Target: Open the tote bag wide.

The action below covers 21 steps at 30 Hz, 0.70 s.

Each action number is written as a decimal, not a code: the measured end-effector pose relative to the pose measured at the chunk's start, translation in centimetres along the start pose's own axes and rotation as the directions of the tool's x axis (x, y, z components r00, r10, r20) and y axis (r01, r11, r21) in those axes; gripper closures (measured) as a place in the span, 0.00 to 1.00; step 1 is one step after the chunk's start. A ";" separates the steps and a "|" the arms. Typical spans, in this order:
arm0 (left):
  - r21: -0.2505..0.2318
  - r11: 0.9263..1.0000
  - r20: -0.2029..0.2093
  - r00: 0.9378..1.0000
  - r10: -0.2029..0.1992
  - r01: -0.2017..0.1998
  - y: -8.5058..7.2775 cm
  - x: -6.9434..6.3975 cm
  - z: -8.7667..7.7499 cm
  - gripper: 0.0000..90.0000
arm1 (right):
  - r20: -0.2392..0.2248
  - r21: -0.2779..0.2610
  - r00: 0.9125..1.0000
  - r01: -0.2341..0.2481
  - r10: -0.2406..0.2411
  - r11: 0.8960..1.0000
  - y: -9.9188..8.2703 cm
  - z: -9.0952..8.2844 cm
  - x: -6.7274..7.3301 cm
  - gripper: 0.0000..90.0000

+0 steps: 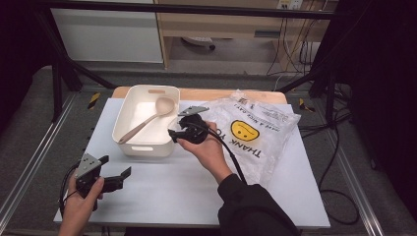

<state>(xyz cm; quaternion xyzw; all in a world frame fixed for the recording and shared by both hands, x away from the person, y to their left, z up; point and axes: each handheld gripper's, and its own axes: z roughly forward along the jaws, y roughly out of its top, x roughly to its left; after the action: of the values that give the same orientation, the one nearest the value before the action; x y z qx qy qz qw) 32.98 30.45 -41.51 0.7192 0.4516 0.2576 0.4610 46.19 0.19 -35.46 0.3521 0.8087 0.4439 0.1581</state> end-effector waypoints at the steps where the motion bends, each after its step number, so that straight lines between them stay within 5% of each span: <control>1: 0.000 1.000 0.000 1.000 0.000 0.000 0.0 0.0 0.0 0.06 | 0.002 0.002 1.000 0.003 -0.003 1.000 -0.1 -0.2 -0.1 0.38; 8: 0.005 1.000 0.000 1.000 0.003 -0.003 0.0 0.0 0.0 0.06 | 0.016 0.017 1.000 0.011 -0.011 1.000 -0.9 -1.9 -0.7 0.18; 21: 0.005 1.000 -0.003 1.000 0.002 -0.002 -0.1 0.0 0.1 0.06 | 0.025 0.034 1.000 -0.013 0.012 0.999 -1.8 -3.9 -2.2 0.08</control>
<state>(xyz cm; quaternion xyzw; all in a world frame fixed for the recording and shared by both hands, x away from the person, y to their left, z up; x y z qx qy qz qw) 33.04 30.42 -41.61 0.7203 0.4522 0.2579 0.4585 44.76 -4.36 -34.94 0.3652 0.8119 0.4266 0.1594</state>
